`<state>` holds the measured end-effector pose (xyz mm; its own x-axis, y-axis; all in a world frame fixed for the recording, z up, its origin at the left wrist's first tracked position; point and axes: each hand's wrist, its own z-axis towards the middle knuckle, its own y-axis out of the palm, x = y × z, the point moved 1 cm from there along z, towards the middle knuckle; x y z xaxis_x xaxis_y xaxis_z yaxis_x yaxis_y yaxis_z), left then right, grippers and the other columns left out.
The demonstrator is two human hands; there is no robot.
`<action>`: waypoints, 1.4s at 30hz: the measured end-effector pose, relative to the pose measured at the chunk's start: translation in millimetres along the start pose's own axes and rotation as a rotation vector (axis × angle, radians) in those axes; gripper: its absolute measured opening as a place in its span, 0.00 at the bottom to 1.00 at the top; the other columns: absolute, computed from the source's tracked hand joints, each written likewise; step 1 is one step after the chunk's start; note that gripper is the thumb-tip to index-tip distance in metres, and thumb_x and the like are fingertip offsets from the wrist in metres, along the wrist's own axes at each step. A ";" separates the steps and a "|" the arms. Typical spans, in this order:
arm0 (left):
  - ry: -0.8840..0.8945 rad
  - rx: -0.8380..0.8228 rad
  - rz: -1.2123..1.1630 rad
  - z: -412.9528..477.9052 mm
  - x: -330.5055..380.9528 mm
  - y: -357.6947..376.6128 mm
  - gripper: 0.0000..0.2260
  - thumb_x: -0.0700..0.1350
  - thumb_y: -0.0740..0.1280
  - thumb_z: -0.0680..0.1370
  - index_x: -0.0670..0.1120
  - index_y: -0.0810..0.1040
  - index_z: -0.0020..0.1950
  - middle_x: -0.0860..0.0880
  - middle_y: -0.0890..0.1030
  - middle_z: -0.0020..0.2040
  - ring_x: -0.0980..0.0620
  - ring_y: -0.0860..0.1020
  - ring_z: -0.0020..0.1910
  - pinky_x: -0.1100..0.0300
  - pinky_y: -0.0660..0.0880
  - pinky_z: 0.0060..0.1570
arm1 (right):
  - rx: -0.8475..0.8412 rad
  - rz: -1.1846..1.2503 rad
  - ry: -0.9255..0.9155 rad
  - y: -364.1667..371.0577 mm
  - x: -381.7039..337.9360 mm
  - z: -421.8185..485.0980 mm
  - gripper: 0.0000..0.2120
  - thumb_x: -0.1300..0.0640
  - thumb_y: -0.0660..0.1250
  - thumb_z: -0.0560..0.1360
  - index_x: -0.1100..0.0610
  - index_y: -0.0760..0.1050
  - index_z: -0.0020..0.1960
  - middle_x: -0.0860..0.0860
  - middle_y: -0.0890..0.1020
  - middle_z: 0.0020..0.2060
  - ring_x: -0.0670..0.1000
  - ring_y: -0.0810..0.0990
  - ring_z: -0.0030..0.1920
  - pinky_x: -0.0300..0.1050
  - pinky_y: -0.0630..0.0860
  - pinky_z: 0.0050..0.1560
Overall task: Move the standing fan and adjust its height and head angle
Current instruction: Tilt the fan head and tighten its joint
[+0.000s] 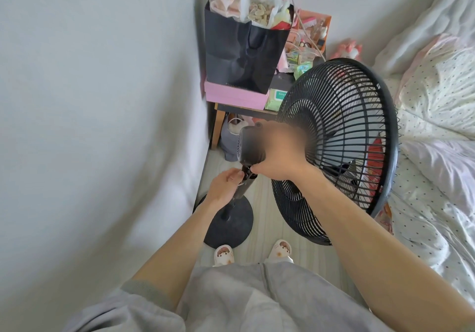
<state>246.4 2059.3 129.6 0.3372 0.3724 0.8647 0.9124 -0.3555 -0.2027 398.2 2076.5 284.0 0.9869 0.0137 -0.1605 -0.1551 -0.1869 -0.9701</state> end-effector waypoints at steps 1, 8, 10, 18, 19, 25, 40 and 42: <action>0.006 0.065 -0.004 0.2 2.2 -4.7 0.06 0.54 0.62 0.82 0.59 0.78 0.49 0.58 0.82 0.49 0.60 0.79 0.48 0.69 0.72 0.40 | 0.001 -0.001 0.000 0.5 -1.4 0.1 0.50 0.40 0.74 0.65 0.49 0.52 0.79 0.51 0.62 0.75 0.58 0.56 0.77 0.62 0.44 0.76; 0.004 0.090 -0.017 12.3 19.1 -20.6 0.06 0.50 0.72 0.76 0.53 0.82 0.53 0.57 0.84 0.48 0.57 0.81 0.49 0.67 0.70 0.43 | 0.003 -0.011 -0.016 1.4 -9.4 0.6 0.49 0.41 0.74 0.65 0.49 0.52 0.78 0.52 0.61 0.76 0.58 0.55 0.77 0.63 0.44 0.76; 0.005 0.075 0.065 11.8 19.1 -18.5 0.10 0.54 0.72 0.75 0.53 0.82 0.54 0.58 0.84 0.47 0.61 0.81 0.46 0.68 0.71 0.40 | 0.002 -0.011 -0.016 0.9 -9.3 0.5 0.49 0.40 0.74 0.65 0.49 0.52 0.78 0.52 0.61 0.76 0.58 0.55 0.77 0.63 0.44 0.76; 0.000 0.037 0.125 8.7 14.7 -16.2 0.08 0.46 0.72 0.77 0.57 0.80 0.53 0.59 0.85 0.45 0.65 0.80 0.43 0.72 0.69 0.39 | -0.002 -0.011 0.004 -0.1 -3.4 -3.7 0.49 0.41 0.74 0.65 0.49 0.52 0.78 0.52 0.61 0.76 0.58 0.55 0.77 0.62 0.44 0.76; 0.005 0.038 0.128 8.1 12.2 -15.6 0.07 0.46 0.73 0.76 0.54 0.81 0.53 0.59 0.85 0.45 0.65 0.81 0.42 0.72 0.70 0.38 | -0.004 -0.011 0.003 -0.2 -3.6 -3.9 0.49 0.41 0.74 0.65 0.49 0.52 0.78 0.52 0.61 0.76 0.58 0.55 0.77 0.62 0.44 0.76; 0.009 0.022 0.204 6.6 13.2 -13.6 0.07 0.49 0.74 0.76 0.51 0.82 0.53 0.58 0.84 0.45 0.65 0.80 0.42 0.71 0.70 0.39 | -0.021 -0.015 0.000 -0.5 -4.5 -3.5 0.49 0.41 0.74 0.66 0.50 0.52 0.78 0.53 0.61 0.76 0.58 0.54 0.77 0.64 0.43 0.76; 0.005 0.109 0.068 9.9 65.8 -50.3 0.09 0.32 0.67 0.77 0.46 0.79 0.50 0.44 0.83 0.49 0.48 0.81 0.41 0.67 0.70 0.31 | -0.171 0.062 0.015 -15.6 -15.1 -10.9 0.56 0.37 0.76 0.64 0.54 0.49 0.81 0.58 0.56 0.79 0.60 0.47 0.80 0.66 0.42 0.77; 0.025 0.160 -0.078 5.8 85.7 -59.3 0.05 0.37 0.65 0.80 0.46 0.80 0.49 0.42 0.84 0.50 0.43 0.82 0.44 0.65 0.73 0.32 | -0.222 0.051 0.010 -22.8 -15.5 -13.7 0.54 0.37 0.75 0.67 0.55 0.50 0.81 0.58 0.55 0.80 0.60 0.46 0.80 0.67 0.44 0.77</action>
<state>222.4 2117.2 213.1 0.2597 0.3710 0.8916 0.9616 -0.1845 -0.2034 387.1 2067.2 311.1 0.9786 -0.0105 -0.2057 -0.1927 -0.3990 -0.8964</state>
